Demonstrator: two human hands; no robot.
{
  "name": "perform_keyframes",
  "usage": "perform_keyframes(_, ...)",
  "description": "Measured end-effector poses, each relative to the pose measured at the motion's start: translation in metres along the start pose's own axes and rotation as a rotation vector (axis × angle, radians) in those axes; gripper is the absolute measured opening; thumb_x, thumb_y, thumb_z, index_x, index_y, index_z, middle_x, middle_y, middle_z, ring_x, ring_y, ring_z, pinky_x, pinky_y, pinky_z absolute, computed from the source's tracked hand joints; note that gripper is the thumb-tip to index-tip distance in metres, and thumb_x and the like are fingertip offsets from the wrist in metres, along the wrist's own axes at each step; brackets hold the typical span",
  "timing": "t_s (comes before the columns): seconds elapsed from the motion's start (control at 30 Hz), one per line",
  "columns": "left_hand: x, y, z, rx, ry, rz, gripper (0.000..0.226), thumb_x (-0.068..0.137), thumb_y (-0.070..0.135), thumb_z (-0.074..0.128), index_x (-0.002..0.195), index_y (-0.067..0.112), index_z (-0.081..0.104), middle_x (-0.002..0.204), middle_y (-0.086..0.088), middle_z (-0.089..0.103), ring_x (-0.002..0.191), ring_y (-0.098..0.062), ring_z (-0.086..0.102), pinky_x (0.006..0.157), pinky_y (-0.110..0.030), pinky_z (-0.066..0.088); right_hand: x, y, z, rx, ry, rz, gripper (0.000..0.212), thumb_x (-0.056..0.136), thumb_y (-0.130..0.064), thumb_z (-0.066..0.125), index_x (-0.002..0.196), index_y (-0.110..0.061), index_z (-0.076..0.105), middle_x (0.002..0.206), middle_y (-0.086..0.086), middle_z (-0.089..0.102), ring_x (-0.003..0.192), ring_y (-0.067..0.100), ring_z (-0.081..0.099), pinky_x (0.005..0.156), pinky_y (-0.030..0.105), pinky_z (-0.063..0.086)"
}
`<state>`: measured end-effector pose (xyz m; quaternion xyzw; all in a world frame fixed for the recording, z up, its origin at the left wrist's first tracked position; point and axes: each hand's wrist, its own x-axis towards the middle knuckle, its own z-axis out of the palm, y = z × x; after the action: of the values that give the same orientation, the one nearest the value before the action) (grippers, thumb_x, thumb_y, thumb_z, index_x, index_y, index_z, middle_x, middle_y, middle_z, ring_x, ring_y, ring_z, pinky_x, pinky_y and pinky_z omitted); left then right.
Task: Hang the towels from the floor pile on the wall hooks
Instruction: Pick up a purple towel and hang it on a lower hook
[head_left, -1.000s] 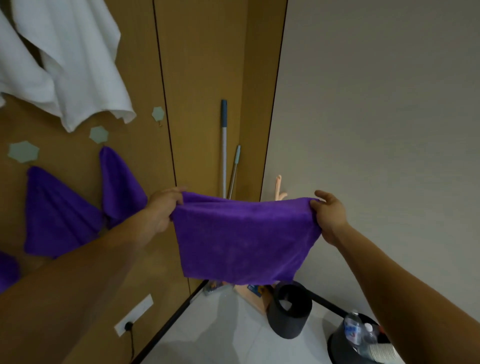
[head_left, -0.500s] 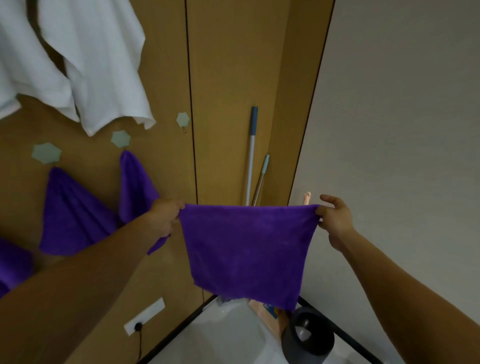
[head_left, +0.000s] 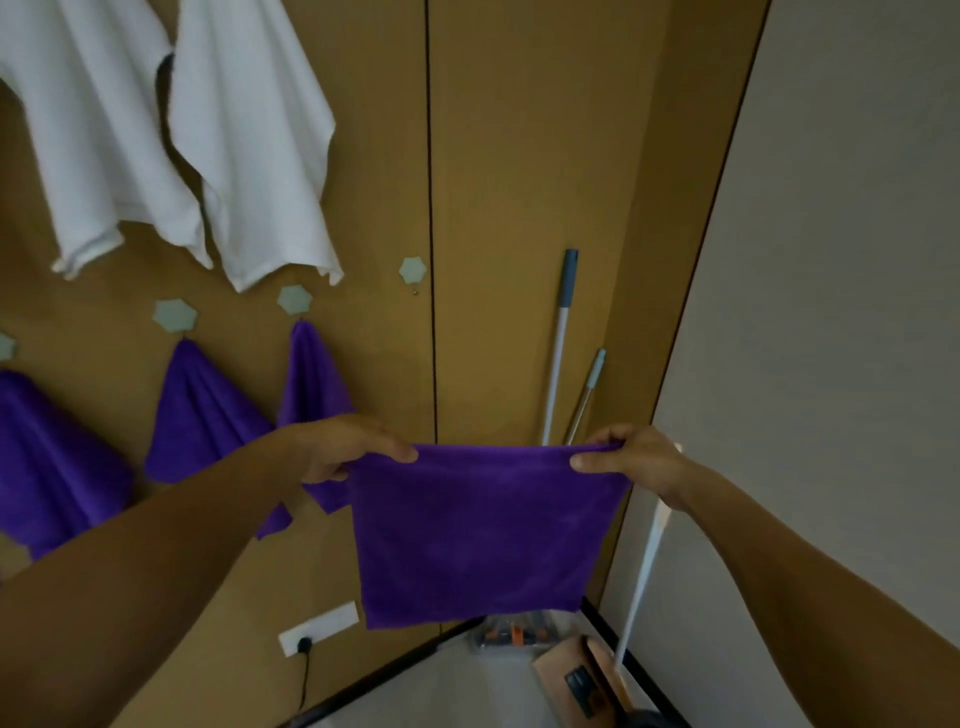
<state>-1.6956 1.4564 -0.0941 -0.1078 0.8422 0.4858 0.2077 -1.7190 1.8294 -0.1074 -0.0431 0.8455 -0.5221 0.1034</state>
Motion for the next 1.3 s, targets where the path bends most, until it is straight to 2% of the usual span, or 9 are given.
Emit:
perform_keyframes(0.23,-0.001,-0.014,0.0,0.08,0.394,0.239,0.032,0.076,0.037,0.078,0.056,0.019,0.06,0.05,0.01,0.06,0.048,-0.003,0.056,0.047,-0.015,0.041,0.034,-0.02,0.021,0.011,0.135,-0.123,0.038,0.072,-0.029,0.085,0.064,-0.01,0.053,0.064,0.01,0.062,0.06,0.019,0.061,0.054,0.029,0.046)
perform_keyframes(0.33,0.009,-0.013,-0.002,0.053,0.524,0.452,0.039,0.085,0.025,0.07,0.052,0.02,0.05,0.047,0.01,0.05,0.043,-0.001,0.047,0.046,-0.017,0.039,0.051,-0.033,0.037,-0.093,0.262,-0.261,0.037,0.079,-0.015,0.076,0.06,-0.011,0.045,0.092,0.005,0.055,0.087,0.017,0.054,0.078,0.03,0.045)
perform_keyframes(0.4,0.013,-0.008,-0.002,-0.025,0.619,0.541,0.023,0.085,0.018,0.067,0.066,0.026,0.058,0.062,0.012,0.054,0.055,0.004,0.054,0.056,-0.011,0.043,0.059,-0.043,0.049,-0.083,0.304,-0.31,0.032,0.082,-0.008,0.07,0.061,-0.012,0.046,0.11,0.001,0.054,0.103,0.013,0.052,0.09,0.027,0.041)
perform_keyframes(0.53,0.03,0.002,-0.008,-0.428,0.618,0.551,0.017,0.067,0.025,0.065,0.055,0.035,0.058,0.051,0.014,0.057,0.045,0.0,0.054,0.042,-0.016,0.042,0.078,-0.061,0.064,0.127,0.344,-0.273,0.015,0.086,-0.012,0.062,0.078,-0.014,0.049,0.078,0.002,0.057,0.069,0.017,0.054,0.057,0.029,0.043)
perform_keyframes(0.67,0.05,0.011,-0.021,-0.466,0.62,0.549,0.027,0.076,0.018,0.057,0.071,0.045,0.055,0.072,0.01,0.062,0.06,-0.006,0.057,0.049,-0.022,0.045,0.094,-0.077,0.08,0.286,0.219,-0.214,0.027,0.094,-0.016,0.052,0.121,-0.018,0.056,0.108,0.005,0.059,0.091,0.021,0.06,0.078,0.036,0.051)
perform_keyframes(0.87,0.064,0.034,-0.021,-0.375,0.548,0.553,0.016,0.091,0.03,0.049,0.085,0.035,0.063,0.094,0.013,0.063,0.085,-0.001,0.057,0.07,-0.018,0.039,0.113,-0.091,0.093,0.069,-0.173,-0.275,0.038,0.067,-0.041,0.086,0.099,-0.025,0.073,0.09,-0.007,0.075,0.078,0.007,0.071,0.06,0.016,0.054)
perform_keyframes(1.03,0.073,0.046,-0.036,-0.14,0.331,0.555,0.036,0.071,0.051,0.077,0.098,0.03,0.067,0.094,0.012,0.071,0.087,-0.004,0.068,0.07,-0.015,0.052,0.151,-0.102,0.099,0.203,-0.091,-0.292,0.028,0.081,-0.032,0.077,0.094,-0.008,0.072,0.085,0.007,0.075,0.075,0.019,0.071,0.065,0.027,0.057)
perform_keyframes(1.13,0.085,0.065,-0.044,-0.059,0.415,0.596,0.014,0.085,0.036,0.07,0.092,0.024,0.069,0.091,0.006,0.073,0.085,-0.009,0.069,0.069,-0.016,0.054,0.177,-0.113,0.103,0.331,-0.049,-0.328,0.029,0.085,-0.026,0.074,0.094,0.0,0.068,0.083,0.009,0.072,0.07,0.017,0.068,0.063,0.027,0.054)
perform_keyframes(1.3,0.117,0.097,-0.069,-0.166,0.68,0.548,0.011,0.089,0.039,0.064,0.089,0.029,0.067,0.087,0.011,0.07,0.083,-0.004,0.066,0.07,-0.013,0.051,0.228,-0.142,0.089,0.392,-0.111,-0.314,0.035,0.079,-0.031,0.079,0.095,-0.002,0.069,0.087,0.01,0.075,0.07,0.017,0.071,0.063,0.029,0.059)
